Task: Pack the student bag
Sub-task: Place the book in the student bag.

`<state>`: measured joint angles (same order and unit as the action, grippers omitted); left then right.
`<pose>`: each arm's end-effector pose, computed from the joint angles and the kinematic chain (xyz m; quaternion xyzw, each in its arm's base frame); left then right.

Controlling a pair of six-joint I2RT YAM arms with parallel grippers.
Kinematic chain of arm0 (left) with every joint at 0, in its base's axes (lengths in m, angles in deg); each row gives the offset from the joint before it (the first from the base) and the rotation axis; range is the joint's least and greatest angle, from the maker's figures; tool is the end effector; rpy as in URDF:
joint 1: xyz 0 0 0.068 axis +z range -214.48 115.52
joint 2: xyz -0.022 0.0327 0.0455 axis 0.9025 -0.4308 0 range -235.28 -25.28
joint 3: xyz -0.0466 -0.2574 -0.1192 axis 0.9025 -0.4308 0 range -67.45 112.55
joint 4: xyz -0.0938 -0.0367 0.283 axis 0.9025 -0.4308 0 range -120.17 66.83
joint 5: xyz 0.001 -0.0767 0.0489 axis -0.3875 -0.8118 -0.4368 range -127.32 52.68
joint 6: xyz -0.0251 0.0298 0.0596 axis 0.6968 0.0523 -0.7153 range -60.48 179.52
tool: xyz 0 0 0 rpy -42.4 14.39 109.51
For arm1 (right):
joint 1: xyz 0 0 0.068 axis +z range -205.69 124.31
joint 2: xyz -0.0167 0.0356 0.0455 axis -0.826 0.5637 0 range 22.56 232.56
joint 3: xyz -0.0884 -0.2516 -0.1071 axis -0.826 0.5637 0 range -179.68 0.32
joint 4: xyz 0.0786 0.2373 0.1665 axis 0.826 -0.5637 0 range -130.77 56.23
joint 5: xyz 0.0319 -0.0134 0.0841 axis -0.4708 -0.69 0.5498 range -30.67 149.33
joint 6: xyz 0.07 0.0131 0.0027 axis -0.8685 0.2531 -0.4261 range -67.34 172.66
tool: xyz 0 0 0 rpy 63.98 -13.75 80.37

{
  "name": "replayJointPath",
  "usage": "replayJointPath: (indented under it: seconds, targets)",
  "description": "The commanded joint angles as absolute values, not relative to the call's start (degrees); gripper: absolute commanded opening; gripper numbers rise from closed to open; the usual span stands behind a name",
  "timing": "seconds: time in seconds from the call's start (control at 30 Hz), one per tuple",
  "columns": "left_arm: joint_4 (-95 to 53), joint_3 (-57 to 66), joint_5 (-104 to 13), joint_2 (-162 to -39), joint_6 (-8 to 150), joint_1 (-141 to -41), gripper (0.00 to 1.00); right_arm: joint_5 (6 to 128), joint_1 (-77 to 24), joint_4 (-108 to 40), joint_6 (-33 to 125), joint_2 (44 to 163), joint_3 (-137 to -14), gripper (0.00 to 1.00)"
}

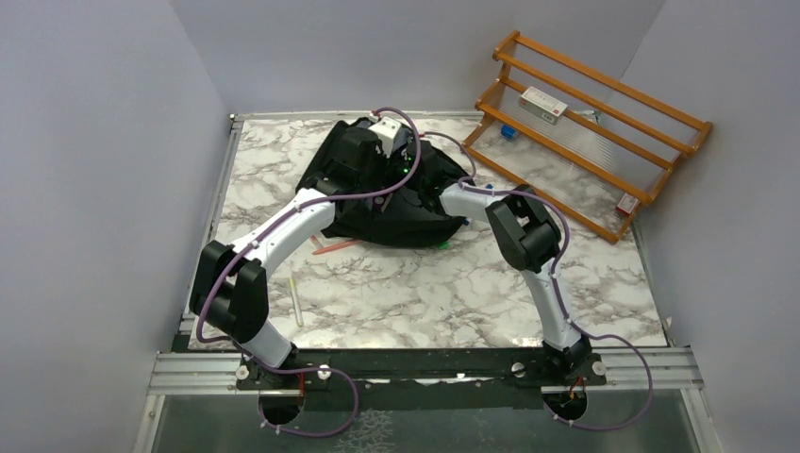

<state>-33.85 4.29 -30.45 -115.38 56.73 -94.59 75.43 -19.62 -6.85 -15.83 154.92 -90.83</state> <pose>0.3725 -0.2079 0.2952 0.2144 0.8337 -0.0693 0.5042 0.4666 0.3599 0.1441 0.1357 0.7747 0.5483 0.2843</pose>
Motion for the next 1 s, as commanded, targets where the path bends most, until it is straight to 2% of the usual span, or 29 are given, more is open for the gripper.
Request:
replayJointPath:
  seconds: [0.0, 0.1, 0.2, 0.43, 0.67, 0.97]
  targets:
    - [-31.37, 4.62, -31.06, -113.32, 57.76, -94.89, 0.00, 71.79, -19.16, -10.37, -12.00, 154.97, -94.71, 0.17]
    - [-31.61, 4.79, -31.34, -113.51, 57.85, -94.74, 0.00, 71.46, -19.22, -10.62, -11.16, 154.55, -94.21, 0.24]
    - [-31.61, 4.78, -31.28, -113.52, 57.85, -94.55, 0.00, 71.58, -19.21, -10.32, -10.89, 154.25, -93.57, 0.39]
    - [-31.99, 4.86, -30.43, -113.93, 58.43, -93.92, 0.00, 70.52, -19.39, -13.83, -7.04, 151.98, -93.26, 0.50]
    - [-32.22, 5.06, -30.98, -114.14, 59.17, -92.96, 0.00, 68.39, -19.92, -19.00, -2.16, 150.01, -93.55, 0.59]
    - [-32.71, 5.24, -29.89, -114.41, 58.98, -92.87, 0.00, 63.87, -21.11, -21.95, 4.54, 142.56, -87.81, 0.63]
